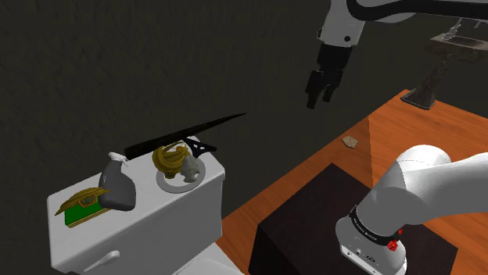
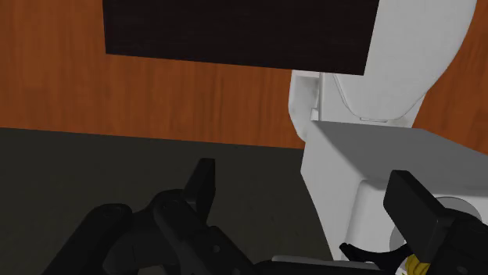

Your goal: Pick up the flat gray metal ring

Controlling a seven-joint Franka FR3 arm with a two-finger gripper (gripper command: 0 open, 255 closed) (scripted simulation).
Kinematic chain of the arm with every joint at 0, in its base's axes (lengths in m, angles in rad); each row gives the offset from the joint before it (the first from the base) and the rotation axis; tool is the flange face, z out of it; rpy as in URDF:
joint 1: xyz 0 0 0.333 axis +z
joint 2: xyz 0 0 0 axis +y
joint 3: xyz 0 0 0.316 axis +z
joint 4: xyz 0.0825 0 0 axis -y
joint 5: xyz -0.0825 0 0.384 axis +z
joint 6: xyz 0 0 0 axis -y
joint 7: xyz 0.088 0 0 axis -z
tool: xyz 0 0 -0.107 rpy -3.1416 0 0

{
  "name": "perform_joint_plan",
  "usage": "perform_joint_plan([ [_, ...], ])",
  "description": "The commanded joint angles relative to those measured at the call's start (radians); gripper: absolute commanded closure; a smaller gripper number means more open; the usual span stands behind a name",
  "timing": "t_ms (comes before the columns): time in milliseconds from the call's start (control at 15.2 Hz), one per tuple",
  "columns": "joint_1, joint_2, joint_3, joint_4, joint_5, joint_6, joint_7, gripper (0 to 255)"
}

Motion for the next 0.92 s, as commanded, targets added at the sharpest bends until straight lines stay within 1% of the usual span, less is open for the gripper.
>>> perform_joint_plan([
  [0, 0.0, 0.0, 0.0, 0.0, 0.0, 0.0, 0.0, 0],
  [396, 0.067, 0.145, 0.075, -0.001, 0.037, 0.165, -0.014, 0],
  [858, 0.134, 0.341, 0.163, 0.047, 0.055, 0.338, -0.025, 0],
])
